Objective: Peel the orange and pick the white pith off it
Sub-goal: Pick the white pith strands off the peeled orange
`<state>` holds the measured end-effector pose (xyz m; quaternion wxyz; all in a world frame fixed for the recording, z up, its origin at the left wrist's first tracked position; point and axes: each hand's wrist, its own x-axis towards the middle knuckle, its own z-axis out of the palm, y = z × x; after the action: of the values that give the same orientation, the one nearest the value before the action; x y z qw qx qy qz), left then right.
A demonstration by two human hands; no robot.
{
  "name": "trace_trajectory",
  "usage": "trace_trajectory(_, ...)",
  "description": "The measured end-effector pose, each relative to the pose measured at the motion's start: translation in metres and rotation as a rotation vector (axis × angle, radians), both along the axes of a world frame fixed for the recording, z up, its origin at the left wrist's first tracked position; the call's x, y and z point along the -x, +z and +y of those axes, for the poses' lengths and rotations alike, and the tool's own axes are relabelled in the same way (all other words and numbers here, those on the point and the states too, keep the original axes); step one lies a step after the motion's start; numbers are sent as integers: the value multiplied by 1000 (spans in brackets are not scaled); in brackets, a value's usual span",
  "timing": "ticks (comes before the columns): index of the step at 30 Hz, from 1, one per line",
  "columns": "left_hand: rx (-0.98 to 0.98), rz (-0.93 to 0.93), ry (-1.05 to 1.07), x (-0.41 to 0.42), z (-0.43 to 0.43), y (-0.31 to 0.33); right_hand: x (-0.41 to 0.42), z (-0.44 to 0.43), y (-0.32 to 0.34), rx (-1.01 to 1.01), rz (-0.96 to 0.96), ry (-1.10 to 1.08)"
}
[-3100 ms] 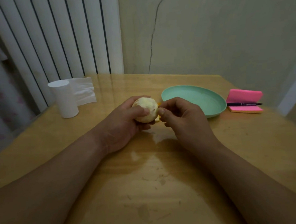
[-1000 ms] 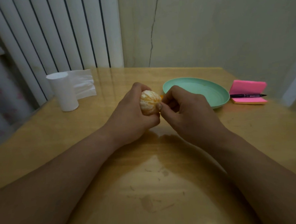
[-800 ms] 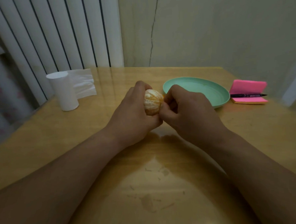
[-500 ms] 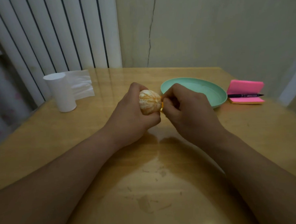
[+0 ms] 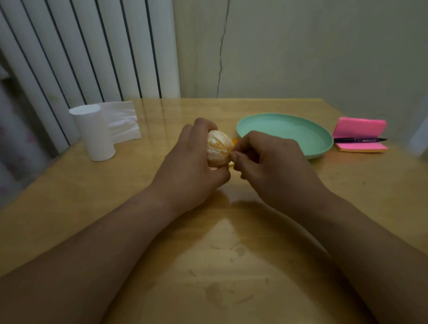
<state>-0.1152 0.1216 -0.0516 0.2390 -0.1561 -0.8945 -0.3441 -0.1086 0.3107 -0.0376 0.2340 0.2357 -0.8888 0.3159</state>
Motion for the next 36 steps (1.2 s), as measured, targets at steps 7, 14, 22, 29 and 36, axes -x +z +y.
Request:
trace_trajectory(7,103,75,33,-3,3,2,-3,-3,1,36,45,-65)
trace_trajectory(14,9,75,-3,-5,7,2,-4,-7,0,168,29,-75)
trace_trajectory(22,-95,-52,-130,-4,0,4,-3,1,2,248,-102,60)
trace_trajectory(29,-271,-250,-247,-1,-3,2,-2,2,6,406,-277,167)
trace_trajectory(36,-332,-342,-289,0,-3,4,0,6,7,501,-374,225)
